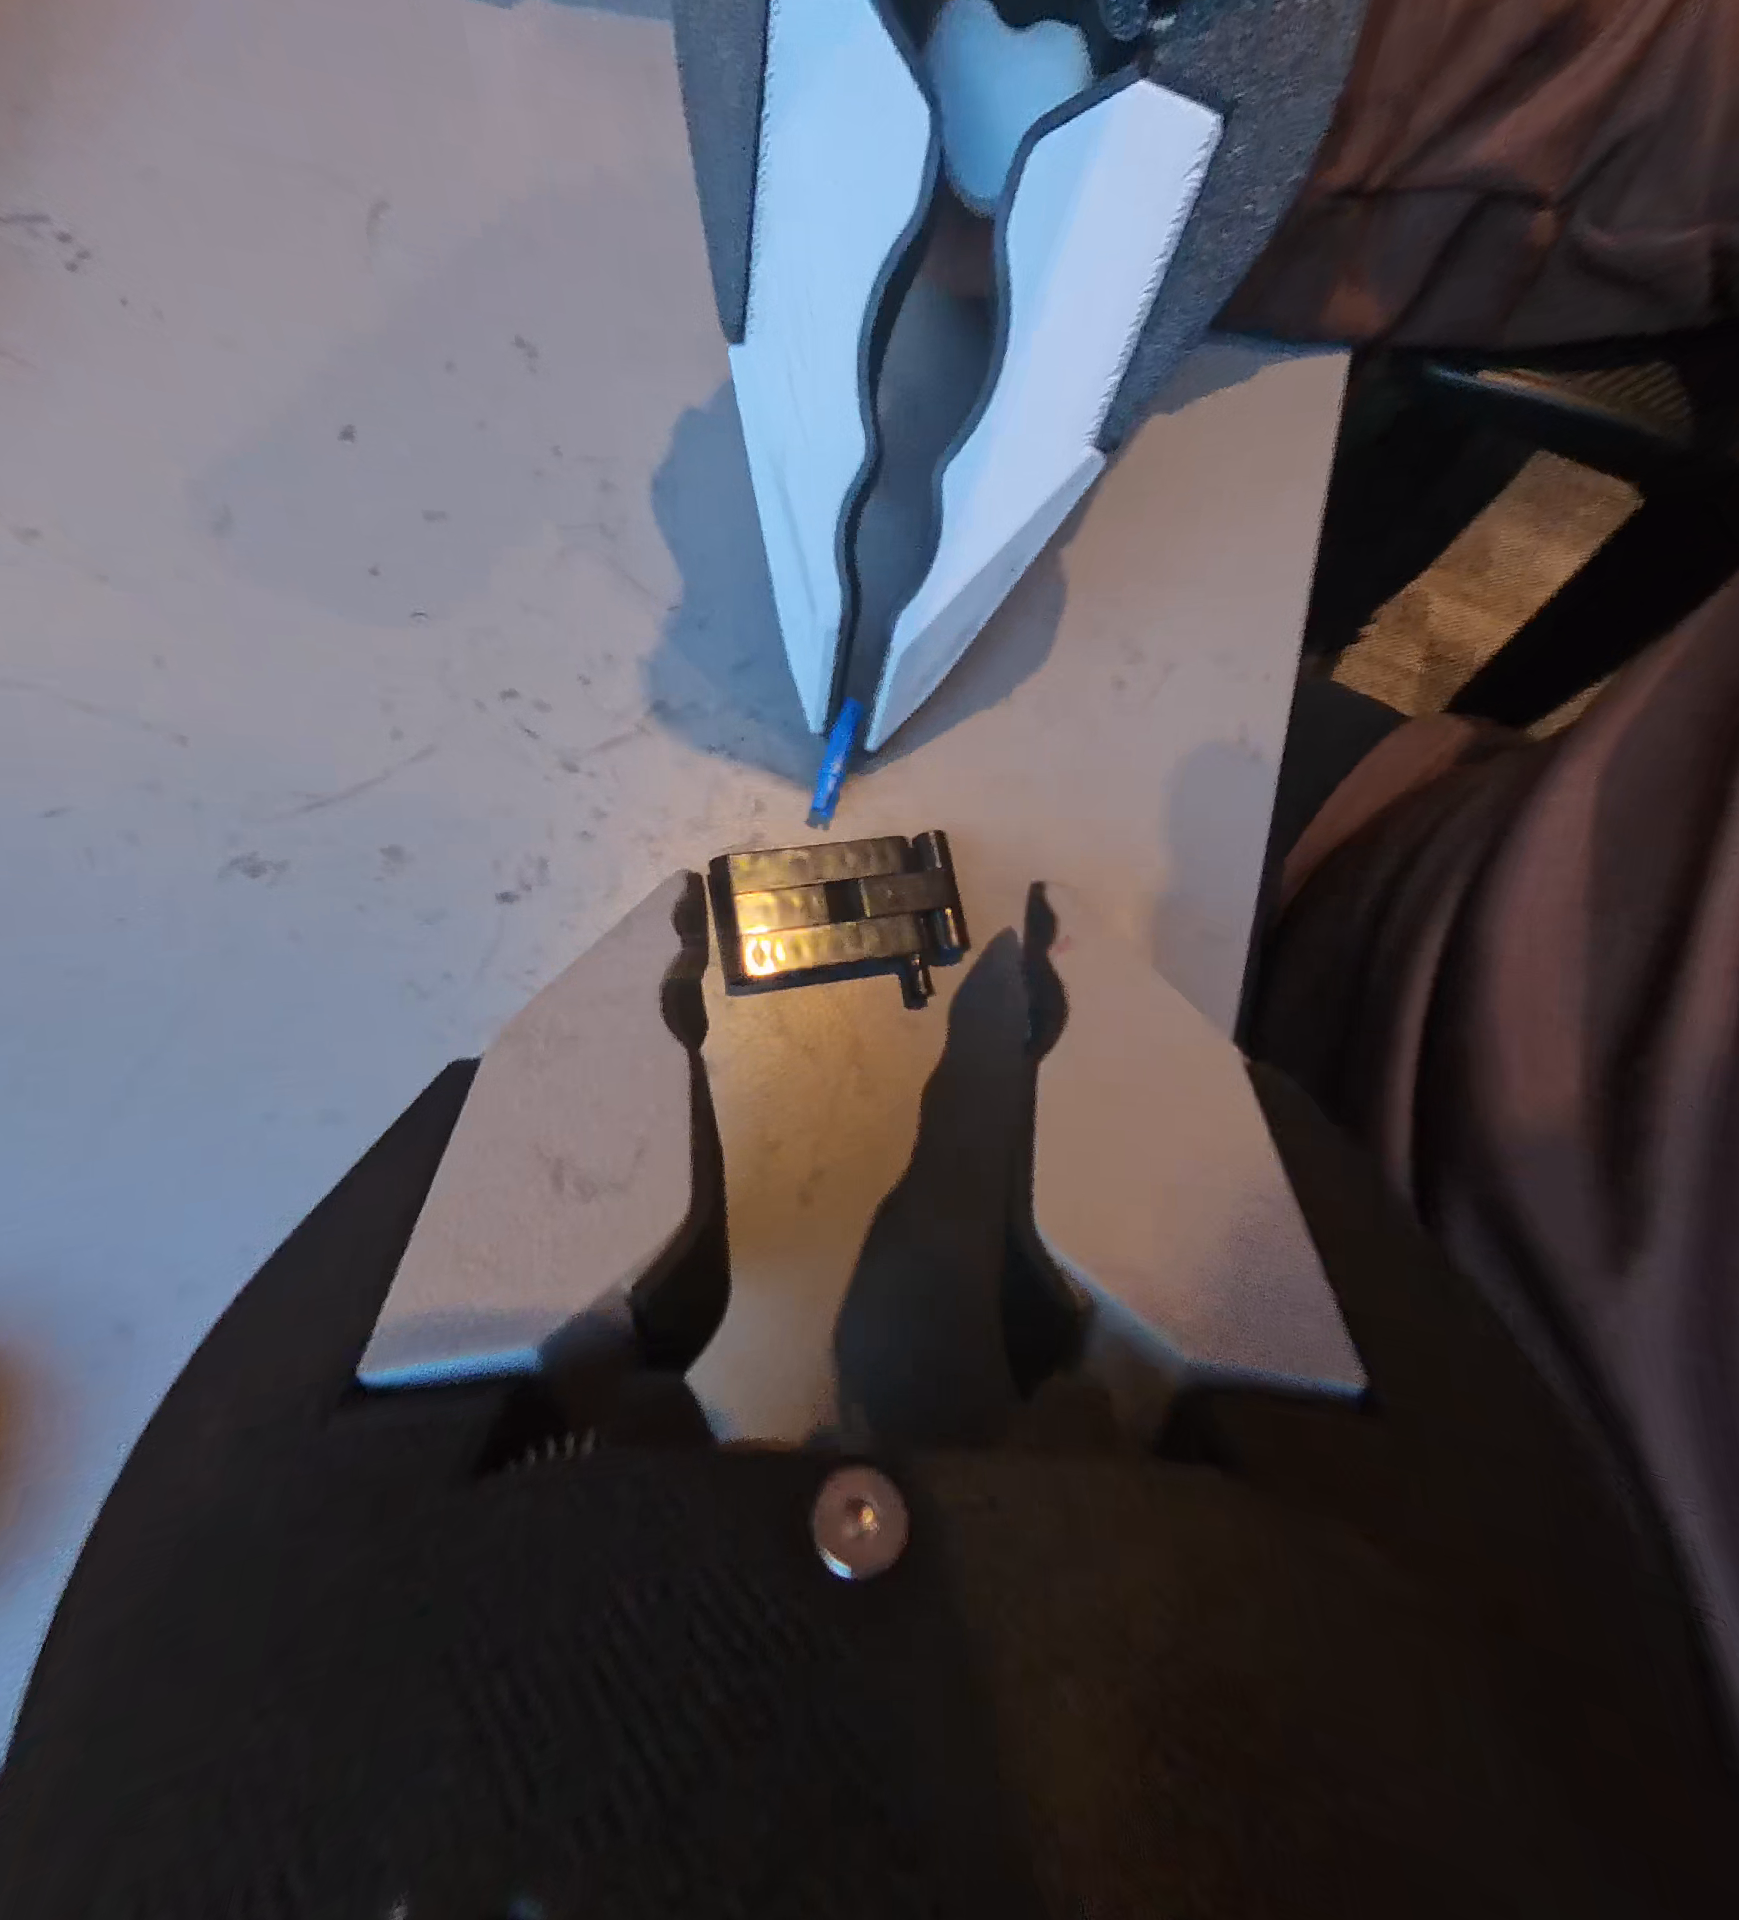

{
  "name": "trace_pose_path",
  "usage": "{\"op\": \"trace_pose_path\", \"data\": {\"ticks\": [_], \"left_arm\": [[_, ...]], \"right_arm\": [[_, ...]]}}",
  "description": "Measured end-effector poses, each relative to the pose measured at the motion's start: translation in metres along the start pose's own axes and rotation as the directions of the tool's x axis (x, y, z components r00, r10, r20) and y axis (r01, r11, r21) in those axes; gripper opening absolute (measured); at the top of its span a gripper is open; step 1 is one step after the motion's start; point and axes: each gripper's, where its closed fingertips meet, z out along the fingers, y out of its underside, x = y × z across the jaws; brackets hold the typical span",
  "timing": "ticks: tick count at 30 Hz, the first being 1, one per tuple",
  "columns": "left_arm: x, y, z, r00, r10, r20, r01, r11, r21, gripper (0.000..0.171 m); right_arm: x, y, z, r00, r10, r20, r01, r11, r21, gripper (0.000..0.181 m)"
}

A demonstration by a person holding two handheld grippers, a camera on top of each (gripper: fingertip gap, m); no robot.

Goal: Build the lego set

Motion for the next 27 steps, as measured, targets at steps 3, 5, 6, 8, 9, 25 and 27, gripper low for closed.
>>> {"op": "trace_pose_path", "data": {"ticks": [3,5,6,8,9,25,27], "left_arm": [[-0.005,0.002,0.002,0.994,0.074,0.085,-0.071,0.997,-0.031,0.045],[-0.004,0.002,0.003,0.993,0.088,0.076,-0.087,0.996,-0.023,0.046],[-0.004,0.002,0.003,0.994,0.090,0.060,-0.090,0.996,-0.007,0.046],[-0.004,0.004,0.001,0.994,0.104,0.027,-0.104,0.995,-0.004,0.046],[-0.004,0.005,0.000,0.992,0.122,0.016,-0.122,0.992,-0.007,0.046],[-0.002,0.012,-0.008,0.981,0.181,-0.075,-0.183,0.983,-0.015,0.046],[-0.002,0.012,-0.008,0.980,0.182,-0.075,-0.184,0.983,-0.014,0.046]], "right_arm": [[-0.002,-0.001,0.000,1.000,0.006,0.010,-0.006,1.000,0.000,0.004],[-0.007,-0.001,0.002,0.999,0.003,0.032,-0.003,1.000,0.001,0.004],[-0.009,-0.001,0.003,0.999,-0.002,0.037,0.002,1.000,-0.005,0.004],[-0.011,-0.002,0.004,0.999,-0.012,0.039,0.012,1.000,-0.004,0.004],[-0.012,-0.003,0.004,0.999,-0.011,0.046,0.011,1.000,-0.004,0.004],[-0.018,-0.009,0.013,0.997,0.047,0.063,-0.046,0.999,-0.007,0.004],[-0.017,-0.010,0.013,0.996,0.060,0.064,-0.060,0.998,-0.006,0.004]]}}
